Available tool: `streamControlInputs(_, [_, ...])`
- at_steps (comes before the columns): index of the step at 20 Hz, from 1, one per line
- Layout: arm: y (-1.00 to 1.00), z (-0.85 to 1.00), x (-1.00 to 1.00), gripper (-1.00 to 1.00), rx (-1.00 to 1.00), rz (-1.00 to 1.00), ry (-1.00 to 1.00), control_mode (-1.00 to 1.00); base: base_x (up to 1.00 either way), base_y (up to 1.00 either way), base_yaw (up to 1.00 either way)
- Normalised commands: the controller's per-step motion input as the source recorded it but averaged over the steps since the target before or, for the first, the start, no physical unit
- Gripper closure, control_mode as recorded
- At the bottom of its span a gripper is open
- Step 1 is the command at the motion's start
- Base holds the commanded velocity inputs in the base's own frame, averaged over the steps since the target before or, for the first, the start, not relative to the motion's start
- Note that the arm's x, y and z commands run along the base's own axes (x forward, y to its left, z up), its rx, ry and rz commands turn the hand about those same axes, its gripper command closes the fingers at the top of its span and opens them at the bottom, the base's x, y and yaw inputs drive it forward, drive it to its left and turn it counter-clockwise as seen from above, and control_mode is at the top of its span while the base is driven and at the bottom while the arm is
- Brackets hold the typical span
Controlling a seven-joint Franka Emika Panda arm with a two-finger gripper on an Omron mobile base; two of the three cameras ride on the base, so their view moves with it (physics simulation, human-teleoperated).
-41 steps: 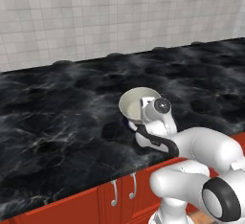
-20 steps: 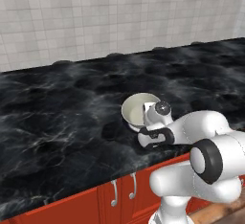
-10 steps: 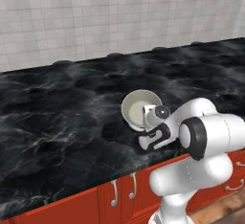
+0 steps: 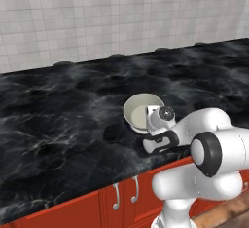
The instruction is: Move the bowls from the cabinet to the plates on the dining table.
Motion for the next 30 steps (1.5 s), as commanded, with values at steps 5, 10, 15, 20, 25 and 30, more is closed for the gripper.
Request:
streamControlInputs(5, [0.0,0.0,-0.12,1.0,0.01,0.0,0.0,-1.0,0.0,0.0,0.0])
streamControlInputs(10, [0.0,0.0,-0.11,1.0,0.0,0.0,0.0,-1.0,0.0,0.0,0.0])
streamControlInputs(15, [0.0,0.0,-0.18,-1.0,0.01,0.0,0.0,-1.0,0.0,0.0,0.0])
streamControlInputs(20, [0.0,0.04,-0.36,-1.0,0.02,0.01,0.0,-1.0,0.0,0.0,0.0])
streamControlInputs(25, [0.0,0.1,-0.31,-1.0,0.03,0.01,0.0,-1.0,0.0,0.0,0.0])
streamControlInputs(30, [0.0,0.24,-0.27,-1.0,0.02,0.02,0.0,-1.0,0.0,0.0,0.0])
